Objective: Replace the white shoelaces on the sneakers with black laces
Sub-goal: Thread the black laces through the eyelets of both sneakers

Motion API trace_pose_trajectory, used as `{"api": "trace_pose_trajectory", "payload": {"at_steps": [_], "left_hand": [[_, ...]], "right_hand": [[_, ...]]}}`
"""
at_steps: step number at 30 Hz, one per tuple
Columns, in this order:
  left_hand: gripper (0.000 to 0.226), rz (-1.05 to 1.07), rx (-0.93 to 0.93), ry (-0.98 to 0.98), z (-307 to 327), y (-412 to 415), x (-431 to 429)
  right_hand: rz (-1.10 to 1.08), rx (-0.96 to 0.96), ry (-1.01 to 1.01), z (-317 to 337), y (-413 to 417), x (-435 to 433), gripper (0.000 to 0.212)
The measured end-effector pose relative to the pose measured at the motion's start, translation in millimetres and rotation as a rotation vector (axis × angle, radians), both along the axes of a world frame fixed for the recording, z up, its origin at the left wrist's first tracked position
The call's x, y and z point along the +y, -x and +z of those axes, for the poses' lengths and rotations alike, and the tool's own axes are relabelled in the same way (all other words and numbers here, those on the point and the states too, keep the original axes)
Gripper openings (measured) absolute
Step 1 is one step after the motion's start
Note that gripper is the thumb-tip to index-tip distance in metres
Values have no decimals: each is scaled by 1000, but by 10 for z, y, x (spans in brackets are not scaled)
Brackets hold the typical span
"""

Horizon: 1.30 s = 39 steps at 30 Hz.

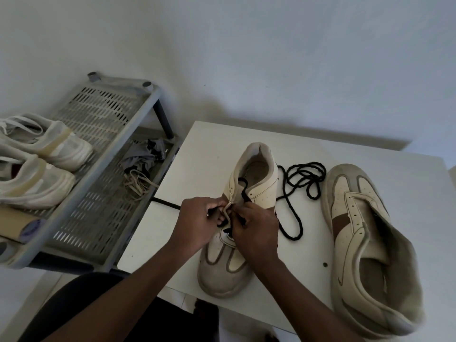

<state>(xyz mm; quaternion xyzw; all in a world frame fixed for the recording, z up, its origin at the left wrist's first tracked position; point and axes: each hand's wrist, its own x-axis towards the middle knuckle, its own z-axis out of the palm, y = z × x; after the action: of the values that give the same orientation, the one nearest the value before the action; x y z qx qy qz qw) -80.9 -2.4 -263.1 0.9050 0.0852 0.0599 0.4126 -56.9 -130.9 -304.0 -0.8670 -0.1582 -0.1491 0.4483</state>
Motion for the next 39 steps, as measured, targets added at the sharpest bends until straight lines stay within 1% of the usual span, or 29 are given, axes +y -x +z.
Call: {"api": "trace_pose_trajectory", "payload": {"at_steps": [5, 8, 10, 12, 14, 16, 19, 24, 27, 30, 33, 36, 39], "left_hand": [[17, -90, -80, -190, -26, 5, -26], [13, -89, -66, -127, -16, 52, -57], [18, -97, -14, -109, 27, 38, -35], [13, -47, 13, -51, -10, -8, -1], [15, 28, 48, 37, -13, -28, -37], [16, 59, 38, 56, -6, -25, -50], [17, 48, -18, 19, -20, 2, -77], [17, 4, -122, -136, -26, 19, -97], [16, 32, -127, -177, -21, 11, -142], [15, 78, -81, -157, -28, -7, -142], [12, 146, 0, -120, -49, -23, -116], [10, 158, 0, -131, -52, -17, -123], [8, 156, -15, -154, -54, 0, -145]], "right_hand": [[-15, 33, -58, 36, 5, 56, 13], [0, 46, -5, 46, 32, 61, 17], [6, 52, 4, 23, 24, 53, 18], [-19, 66, 16, 5, -5, 26, 15], [-41, 68, 42, -27, -33, -7, 13], [-41, 83, 40, -42, -8, 9, 13], [-60, 97, 20, -46, 3, 33, 13], [-63, 132, -44, -70, 6, 38, 16], [-56, 142, -79, -69, 3, 34, 18], [-49, 166, -84, -65, -6, 32, 16], [11, 258, -68, -15, -35, -20, 8], [146, 433, 4, 140, -177, -134, 6], [282, 511, 72, 329, -282, -203, 20]]}}
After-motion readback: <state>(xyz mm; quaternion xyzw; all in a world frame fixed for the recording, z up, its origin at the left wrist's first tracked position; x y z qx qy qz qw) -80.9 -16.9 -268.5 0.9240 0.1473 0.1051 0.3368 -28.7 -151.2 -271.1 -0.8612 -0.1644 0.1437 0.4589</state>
